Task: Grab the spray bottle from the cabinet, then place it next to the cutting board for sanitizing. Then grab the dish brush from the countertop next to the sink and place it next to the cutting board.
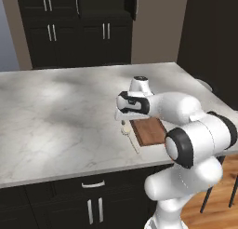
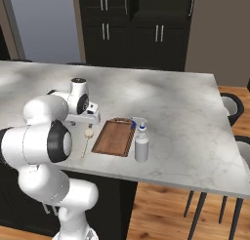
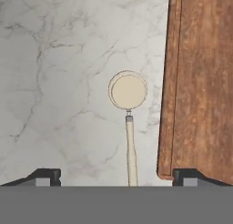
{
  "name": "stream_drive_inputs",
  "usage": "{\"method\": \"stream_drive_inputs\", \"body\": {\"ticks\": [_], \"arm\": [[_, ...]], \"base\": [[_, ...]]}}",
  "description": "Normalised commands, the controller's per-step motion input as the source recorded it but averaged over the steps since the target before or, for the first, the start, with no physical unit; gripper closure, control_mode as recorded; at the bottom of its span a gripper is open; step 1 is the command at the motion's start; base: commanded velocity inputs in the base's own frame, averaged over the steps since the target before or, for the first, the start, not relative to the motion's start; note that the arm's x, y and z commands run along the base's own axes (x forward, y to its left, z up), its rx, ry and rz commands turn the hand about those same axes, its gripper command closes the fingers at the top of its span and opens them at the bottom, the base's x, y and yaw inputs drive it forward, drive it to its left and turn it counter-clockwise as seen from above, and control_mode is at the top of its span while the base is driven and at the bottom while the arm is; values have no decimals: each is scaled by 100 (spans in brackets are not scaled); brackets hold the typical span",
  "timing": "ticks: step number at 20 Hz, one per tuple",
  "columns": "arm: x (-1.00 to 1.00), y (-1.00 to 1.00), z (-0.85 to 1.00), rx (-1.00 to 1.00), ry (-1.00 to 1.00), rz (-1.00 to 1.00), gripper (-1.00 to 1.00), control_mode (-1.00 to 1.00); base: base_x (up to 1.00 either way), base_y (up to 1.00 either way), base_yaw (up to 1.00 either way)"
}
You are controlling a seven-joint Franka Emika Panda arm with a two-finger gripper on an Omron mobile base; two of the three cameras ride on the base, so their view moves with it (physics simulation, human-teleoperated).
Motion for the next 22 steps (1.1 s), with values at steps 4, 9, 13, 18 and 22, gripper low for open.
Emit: {"method": "stream_drive_inputs", "body": {"ticks": [4, 9, 13, 18, 22], "arm": [[-79, 0, 100, 1, -32, 0, -100, -100], [-91, -11, 99, 0, -26, 0, -100, -100], [-100, -22, 100, 0, -18, 0, -100, -100], [-100, -23, 100, 0, -19, 0, -100, -100], [-100, -16, 100, 0, -6, 0, -100, -100]], "base": [[0, 0, 0], [0, 0, 0], [0, 0, 0], [0, 0, 0], [0, 0, 0]]}}
